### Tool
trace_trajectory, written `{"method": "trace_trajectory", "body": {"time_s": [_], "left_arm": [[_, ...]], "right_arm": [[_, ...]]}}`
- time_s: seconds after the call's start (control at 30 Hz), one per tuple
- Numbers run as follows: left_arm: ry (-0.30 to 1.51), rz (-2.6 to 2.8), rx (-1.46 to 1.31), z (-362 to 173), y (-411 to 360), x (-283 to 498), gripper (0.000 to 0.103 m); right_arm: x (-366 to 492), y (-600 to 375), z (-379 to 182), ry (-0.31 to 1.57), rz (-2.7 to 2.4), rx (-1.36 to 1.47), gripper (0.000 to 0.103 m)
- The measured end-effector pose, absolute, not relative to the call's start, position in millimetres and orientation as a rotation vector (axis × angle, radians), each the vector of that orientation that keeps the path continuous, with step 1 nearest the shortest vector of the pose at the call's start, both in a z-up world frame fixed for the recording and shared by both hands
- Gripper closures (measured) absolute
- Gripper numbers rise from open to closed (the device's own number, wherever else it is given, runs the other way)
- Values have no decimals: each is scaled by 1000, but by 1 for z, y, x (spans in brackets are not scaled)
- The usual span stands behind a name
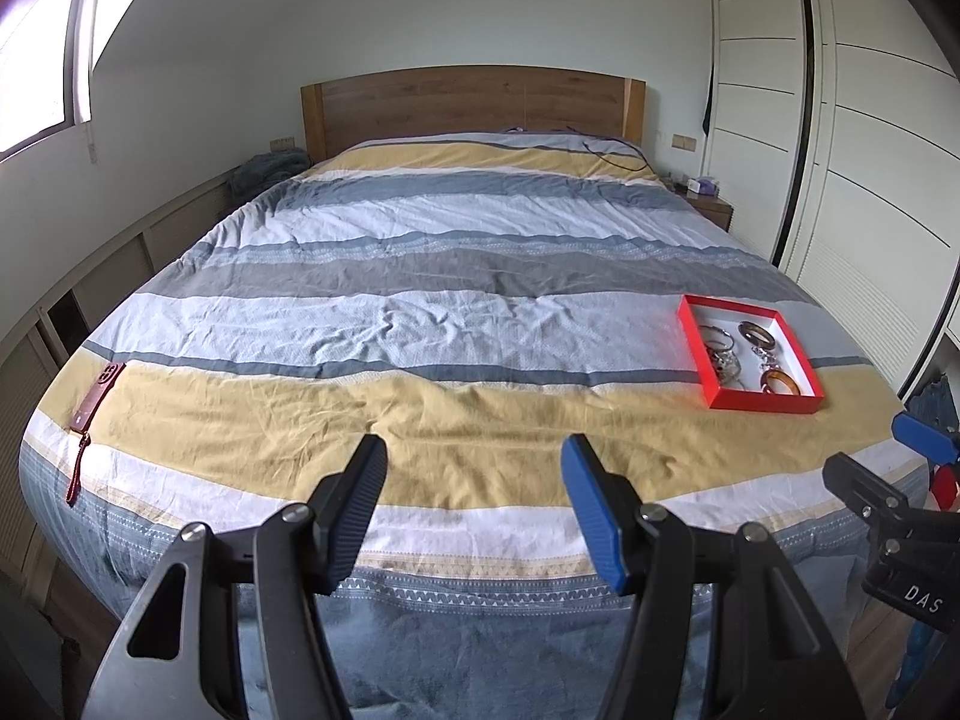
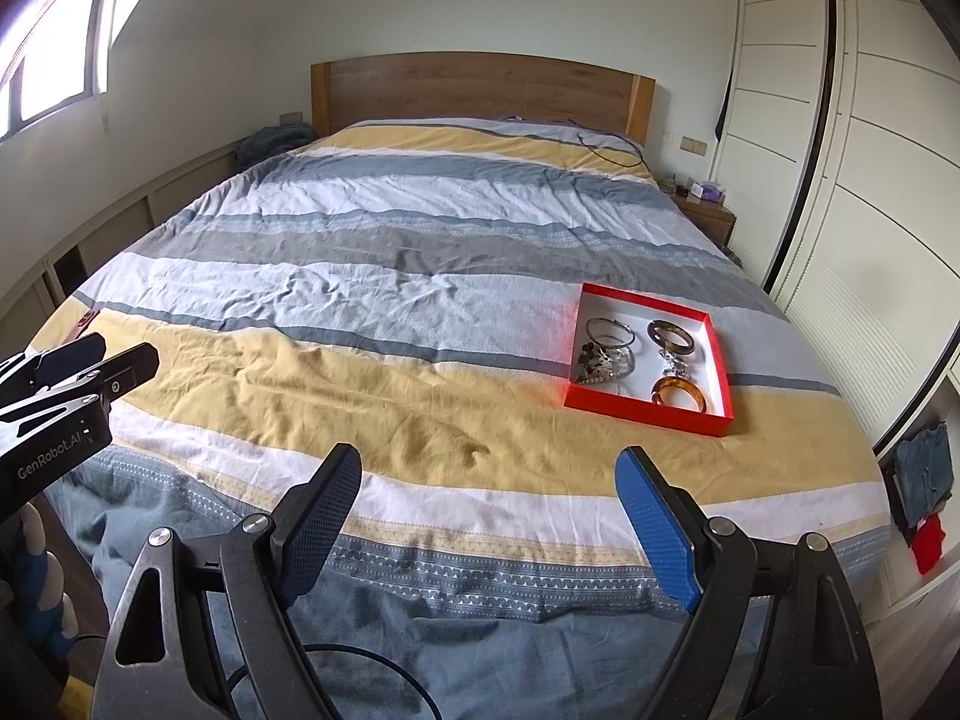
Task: Organize jewelry
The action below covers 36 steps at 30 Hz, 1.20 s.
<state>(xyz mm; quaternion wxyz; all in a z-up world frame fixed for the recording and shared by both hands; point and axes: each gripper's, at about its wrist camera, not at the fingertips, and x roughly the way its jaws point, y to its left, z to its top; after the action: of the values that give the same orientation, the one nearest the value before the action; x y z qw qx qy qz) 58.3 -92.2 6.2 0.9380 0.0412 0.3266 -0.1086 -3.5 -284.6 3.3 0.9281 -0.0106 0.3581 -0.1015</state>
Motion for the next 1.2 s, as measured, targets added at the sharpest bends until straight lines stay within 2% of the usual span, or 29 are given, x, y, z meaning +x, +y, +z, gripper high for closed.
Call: {"method": "trace_trajectory", "body": {"time_s": [1.2], "left_arm": [[686,-220,100,-2,-91,60,45]], "right_arm": [[-4,-286,-3,749,-210,-24,17]]}}
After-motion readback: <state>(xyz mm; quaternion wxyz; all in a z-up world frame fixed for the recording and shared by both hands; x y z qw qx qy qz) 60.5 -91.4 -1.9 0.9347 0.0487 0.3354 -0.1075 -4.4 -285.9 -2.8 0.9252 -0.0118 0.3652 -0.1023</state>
